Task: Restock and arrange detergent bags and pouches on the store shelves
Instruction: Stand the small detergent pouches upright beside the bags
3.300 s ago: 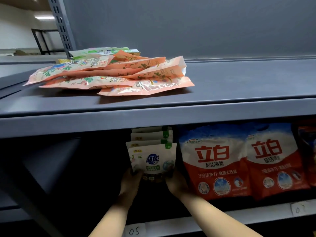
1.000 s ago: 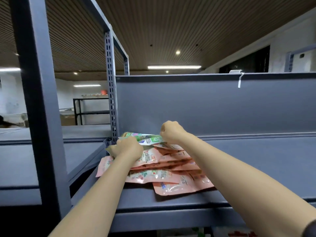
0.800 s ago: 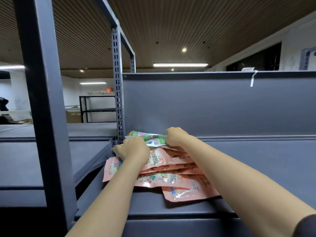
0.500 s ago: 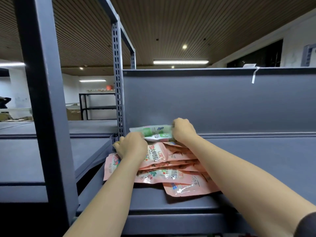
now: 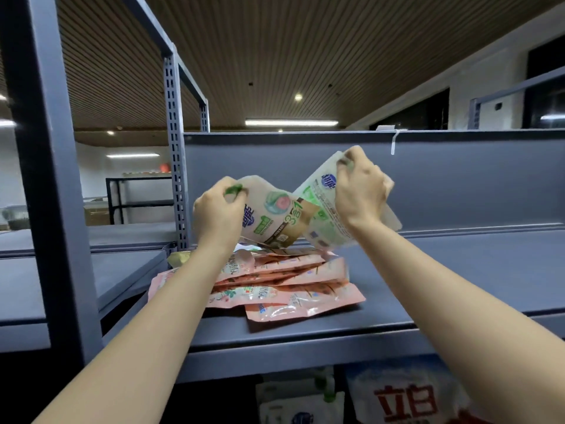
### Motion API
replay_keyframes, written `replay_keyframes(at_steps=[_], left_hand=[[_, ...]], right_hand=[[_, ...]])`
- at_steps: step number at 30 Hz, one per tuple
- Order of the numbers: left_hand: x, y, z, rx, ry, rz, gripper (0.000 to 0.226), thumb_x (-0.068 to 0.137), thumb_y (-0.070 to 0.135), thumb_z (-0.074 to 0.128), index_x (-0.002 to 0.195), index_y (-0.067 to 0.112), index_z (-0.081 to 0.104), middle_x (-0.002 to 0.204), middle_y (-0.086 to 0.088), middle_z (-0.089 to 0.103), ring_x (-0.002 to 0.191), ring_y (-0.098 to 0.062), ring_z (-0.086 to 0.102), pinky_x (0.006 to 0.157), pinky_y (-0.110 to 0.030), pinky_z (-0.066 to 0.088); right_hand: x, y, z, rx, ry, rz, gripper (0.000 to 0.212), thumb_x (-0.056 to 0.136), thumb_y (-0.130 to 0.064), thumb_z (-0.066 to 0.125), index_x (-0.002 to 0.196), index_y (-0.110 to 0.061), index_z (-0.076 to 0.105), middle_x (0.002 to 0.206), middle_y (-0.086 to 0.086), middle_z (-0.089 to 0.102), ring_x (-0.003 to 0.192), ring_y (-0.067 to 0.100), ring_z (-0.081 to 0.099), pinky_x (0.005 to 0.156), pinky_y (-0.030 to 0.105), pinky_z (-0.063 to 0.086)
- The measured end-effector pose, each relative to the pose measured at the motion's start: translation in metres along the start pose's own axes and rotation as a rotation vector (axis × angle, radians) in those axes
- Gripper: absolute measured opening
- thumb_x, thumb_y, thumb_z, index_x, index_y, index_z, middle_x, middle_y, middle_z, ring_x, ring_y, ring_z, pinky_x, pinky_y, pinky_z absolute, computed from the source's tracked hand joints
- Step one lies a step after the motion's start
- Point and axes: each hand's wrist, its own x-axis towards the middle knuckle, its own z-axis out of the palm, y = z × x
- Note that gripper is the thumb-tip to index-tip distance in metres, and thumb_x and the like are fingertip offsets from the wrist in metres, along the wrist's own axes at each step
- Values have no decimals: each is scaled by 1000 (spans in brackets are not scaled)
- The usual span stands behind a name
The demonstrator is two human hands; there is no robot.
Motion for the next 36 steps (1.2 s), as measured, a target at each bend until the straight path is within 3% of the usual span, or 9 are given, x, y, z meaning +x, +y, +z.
replay_keyframes(at_steps=[3,8,13,16,22,26,30,34,36], left_hand=[[-2,24,2,65,122,121,14,94,26,55,92,15,64,83,-8,67,79,-31,59,61,-32,42],[-1,64,4,245,225,330,15,94,20,51,88,14,63,79,-13,67,76,-35,57,73,-34,33],[-5,89,20,480,-174,464,17,84,11,50,93,20,60,89,-10,67,86,-34,58,70,-33,25],[-9,94,29,568,-235,498,11,86,18,47,94,19,54,88,-7,66,86,-32,60,72,-35,27],[-4,72,12,585,-62,152,19,83,28,52,96,16,47,108,-15,58,103,-35,50,85,-42,32],[-1,61,2,477,-96,-71,11,83,29,54,92,24,52,105,-10,59,108,-34,47,87,-42,29],[-7,65,5,373,-82,-57,22,81,37,60,86,19,49,85,-1,58,86,-27,48,80,-37,27],[-12,64,14,579,-114,-56,44,72,63,60,86,23,49,103,-8,54,108,-32,43,87,-44,29],[-15,61,19,455,-186,-155,54,68,64,66,94,21,44,111,-8,46,113,-35,42,92,-47,35]], right_hand=[[9,10,-25,-80,67,-30,18,98,-24,39,96,-19,56,82,-6,54,93,23,54,110,43,15],[23,26,-54,-339,146,-238,22,97,-23,39,93,-19,61,84,1,63,89,27,54,111,51,10],[22,38,-63,-461,-177,-455,22,99,-25,38,102,-18,59,93,6,62,89,32,59,86,38,32],[24,45,-73,-463,-278,-437,23,98,-26,38,108,-18,57,97,7,62,91,34,59,74,36,32],[30,48,-85,-362,-392,-152,17,80,-13,49,96,-15,55,99,9,66,97,32,55,82,36,26],[35,46,-89,-424,-332,-181,16,81,-9,48,77,-18,60,108,3,56,114,29,39,108,48,15],[35,48,-94,-315,-270,-211,29,86,-6,48,83,-25,70,98,0,43,105,27,43,84,35,27],[25,63,-94,-107,-486,-186,31,85,2,37,92,-14,62,91,2,51,94,29,52,71,32,36],[16,71,-93,-10,-552,-101,33,85,2,32,91,-12,61,90,4,59,87,28,53,71,32,41]])
